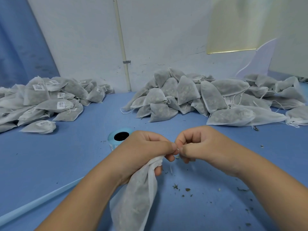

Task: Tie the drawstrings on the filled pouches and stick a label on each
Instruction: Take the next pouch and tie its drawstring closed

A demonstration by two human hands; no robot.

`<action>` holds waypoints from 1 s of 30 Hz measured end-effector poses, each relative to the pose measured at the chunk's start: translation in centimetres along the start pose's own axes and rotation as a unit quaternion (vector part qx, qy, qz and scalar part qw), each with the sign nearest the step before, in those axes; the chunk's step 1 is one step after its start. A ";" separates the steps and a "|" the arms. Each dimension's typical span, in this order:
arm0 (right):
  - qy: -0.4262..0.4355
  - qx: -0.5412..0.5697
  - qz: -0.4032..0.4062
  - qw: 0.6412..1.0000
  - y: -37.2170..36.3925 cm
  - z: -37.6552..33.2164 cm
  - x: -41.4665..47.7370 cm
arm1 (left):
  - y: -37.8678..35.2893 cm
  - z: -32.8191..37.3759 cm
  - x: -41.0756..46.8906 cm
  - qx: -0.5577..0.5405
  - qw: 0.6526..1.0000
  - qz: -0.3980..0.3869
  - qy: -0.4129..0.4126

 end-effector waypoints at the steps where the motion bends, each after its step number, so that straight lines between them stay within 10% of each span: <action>1: 0.002 0.004 -0.005 1.000 0.0 0.1 0.1 | -0.1 0.0 0.0 0.002 1.000 0.004 -0.003; 14: -0.013 -0.010 -0.024 1.000 0.5 0.5 -0.1 | -0.7 -0.3 0.1 0.086 0.989 0.108 -0.053; 21: 0.032 0.042 0.031 0.998 1.0 0.0 -0.1 | -0.8 -0.5 -0.1 -0.114 0.992 -0.046 -0.009; 30: 0.055 0.075 0.078 0.993 0.8 -1.2 -0.4 | -1.0 -0.9 0.5 -0.218 0.975 -0.033 0.041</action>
Point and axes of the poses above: each hand's wrist, its own x-axis towards the middle knuckle, its own y-axis out of the back of the hand, z = x × y, the point moved 2 cm from there along x, towards the middle knuckle, and after that the axes turned 1 degree about -z, right-handed, at the moved point
